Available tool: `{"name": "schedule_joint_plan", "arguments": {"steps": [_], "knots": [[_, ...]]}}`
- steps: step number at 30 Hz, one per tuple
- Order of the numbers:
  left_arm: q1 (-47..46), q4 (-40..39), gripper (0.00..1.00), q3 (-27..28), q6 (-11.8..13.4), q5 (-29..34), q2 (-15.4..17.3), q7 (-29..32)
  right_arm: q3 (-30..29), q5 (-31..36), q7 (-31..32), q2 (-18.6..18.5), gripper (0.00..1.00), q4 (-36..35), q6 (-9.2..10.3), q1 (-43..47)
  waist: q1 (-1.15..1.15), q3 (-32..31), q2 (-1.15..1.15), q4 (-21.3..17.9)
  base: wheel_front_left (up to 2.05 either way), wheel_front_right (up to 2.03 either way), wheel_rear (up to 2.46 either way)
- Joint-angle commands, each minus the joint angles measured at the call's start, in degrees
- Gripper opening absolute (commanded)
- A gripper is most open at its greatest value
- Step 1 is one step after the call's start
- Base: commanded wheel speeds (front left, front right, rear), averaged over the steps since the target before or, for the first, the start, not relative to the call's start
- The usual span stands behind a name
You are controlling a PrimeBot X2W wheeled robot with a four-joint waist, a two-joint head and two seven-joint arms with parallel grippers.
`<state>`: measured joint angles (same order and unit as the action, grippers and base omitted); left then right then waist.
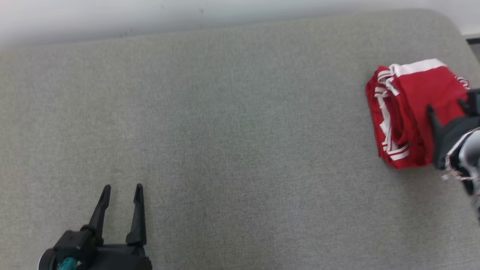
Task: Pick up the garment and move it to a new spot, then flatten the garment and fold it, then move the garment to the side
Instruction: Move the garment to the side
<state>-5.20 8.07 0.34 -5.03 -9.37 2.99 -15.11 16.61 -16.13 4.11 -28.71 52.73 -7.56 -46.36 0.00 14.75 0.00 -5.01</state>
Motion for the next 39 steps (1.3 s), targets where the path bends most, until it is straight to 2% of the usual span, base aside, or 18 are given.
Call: {"name": "schedule_joint_plan", "arguments": {"steps": [1,6,15,23,33,39], "knots": [[1.5,-0.4,1.00,0.4,0.3,-0.8,0.0,0.0,-0.4,-0.4,-1.7,1.3,1.00,-1.4,0.18,2.0,0.00,-4.9,0.00,-1.0,0.00,0.00,0.00],[4.6,0.0,1.00,1.4,0.6,-2.0,0.0,0.0,-1.8,-2.1,-6.6,5.6,1.00,-6.9,0.18,8.7,0.00,-10.6,0.00,-1.6,0.00,0.00,0.00],[8.1,0.5,1.00,3.8,2.5,-3.2,-0.1,0.0,-5.9,-4.7,-11.8,10.9,1.00,-17.4,0.17,21.1,0.00,-16.2,0.00,-1.1,0.00,0.00,0.00],[8.8,1.6,1.00,4.5,3.3,-3.6,-0.1,0.0,-6.7,-0.3,-14.9,17.0,1.00,-27.1,0.17,31.4,0.00,-17.9,0.00,0.4,0.00,0.00,0.00],[8.3,3.4,1.00,4.8,2.4,-3.0,-0.1,0.0,-8.5,4.4,-14.4,22.4,1.00,-31.5,0.17,39.3,0.00,-19.3,0.00,1.7,0.00,0.00,0.00],[9.1,5.0,1.00,5.2,2.9,-3.3,-0.1,0.0,-8.9,5.3,-13.3,24.0,1.00,-32.3,0.17,41.7,0.00,-20.1,0.00,1.8,0.00,0.00,0.00]]}}
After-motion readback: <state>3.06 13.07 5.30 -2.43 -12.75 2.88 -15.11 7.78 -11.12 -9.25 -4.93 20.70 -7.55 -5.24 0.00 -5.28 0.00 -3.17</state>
